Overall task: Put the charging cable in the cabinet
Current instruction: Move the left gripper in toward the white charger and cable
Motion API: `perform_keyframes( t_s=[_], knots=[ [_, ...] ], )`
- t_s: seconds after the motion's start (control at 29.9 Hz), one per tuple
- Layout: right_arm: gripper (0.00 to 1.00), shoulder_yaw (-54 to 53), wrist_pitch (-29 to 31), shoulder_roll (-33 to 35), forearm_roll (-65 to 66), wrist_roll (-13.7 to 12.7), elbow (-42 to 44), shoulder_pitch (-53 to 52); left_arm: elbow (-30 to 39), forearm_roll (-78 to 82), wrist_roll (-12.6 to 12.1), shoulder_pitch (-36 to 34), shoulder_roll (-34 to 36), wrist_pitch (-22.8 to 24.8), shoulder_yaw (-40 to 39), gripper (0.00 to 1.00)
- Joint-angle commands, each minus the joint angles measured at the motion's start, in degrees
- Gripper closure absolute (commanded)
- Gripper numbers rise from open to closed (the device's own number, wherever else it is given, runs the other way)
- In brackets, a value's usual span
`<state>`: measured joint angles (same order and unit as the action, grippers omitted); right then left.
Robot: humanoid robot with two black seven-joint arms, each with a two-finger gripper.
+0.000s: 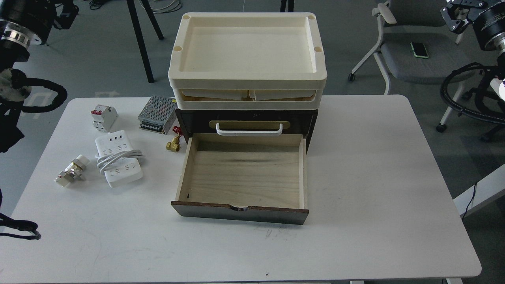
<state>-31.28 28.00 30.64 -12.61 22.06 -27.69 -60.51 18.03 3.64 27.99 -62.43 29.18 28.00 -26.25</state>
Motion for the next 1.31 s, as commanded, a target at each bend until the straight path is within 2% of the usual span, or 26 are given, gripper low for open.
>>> perform_keyframes(
  t_s=[0.0,0.13,0.27,0.4,0.67,0.84,0.97,1.04,1.11,1.21,1.27],
  knots=[
    [0.00,0.1,0.0,-0.4,0.0,0.0,-0.2,0.2,-0.1,0.0,0.0,0.0,0.1,0.0,0.1,0.00],
    [0.00,0.0,0.0,-1.5,0.0,0.0,-0.4,-0.1,-0.3,-0.2,0.0,-0.1,0.3,0.0,-0.1,0.00],
    [0.00,-0.2,0.0,-1.1,0.0,0.0,-0.6,-0.1,-2.6,-5.0,0.0,0.3,0.4,0.0,-4.3,0.00],
    [0.00,-0.5,0.0,-0.8,0.0,0.1,-2.2,0.6,-5.5,-10.4,0.0,4.8,0.3,0.0,-6.4,0.00],
    [0.00,-0.6,0.0,-0.7,-0.1,0.1,-2.4,0.7,-6.4,-11.5,0.0,5.8,0.3,0.0,-7.5,0.00],
    [0.00,-0.7,0.0,0.1,-0.1,0.1,-2.4,1.2,-5.1,-12.4,0.0,6.2,1.1,0.0,-11.4,0.00],
    [0.00,-0.8,0.0,0.1,-0.4,0.1,-2.9,2.7,-4.9,-13.6,0.0,6.5,2.1,0.0,-20.5,0.00],
    [0.00,-0.9,0.0,0.2,-0.7,0.1,-3.2,3.4,-2.1,-13.5,0.0,6.5,2.5,0.0,-21.6,0.00],
    [0.00,-1.2,0.0,0.7,-0.7,0.2,-3.4,3.9,3.7,-13.2,0.0,6.7,4.5,0.0,-20.9,0.01],
    [0.00,-1.9,0.0,1.1,-0.7,0.1,-3.6,4.0,16.6,-12.2,0.0,7.8,11.6,0.0,-15.4,0.01],
    [0.00,-2.0,0.0,1.1,-0.7,0.2,-3.8,3.9,28.3,-8.7,0.0,7.9,18.2,0.0,-11.7,0.01]
  ],
)
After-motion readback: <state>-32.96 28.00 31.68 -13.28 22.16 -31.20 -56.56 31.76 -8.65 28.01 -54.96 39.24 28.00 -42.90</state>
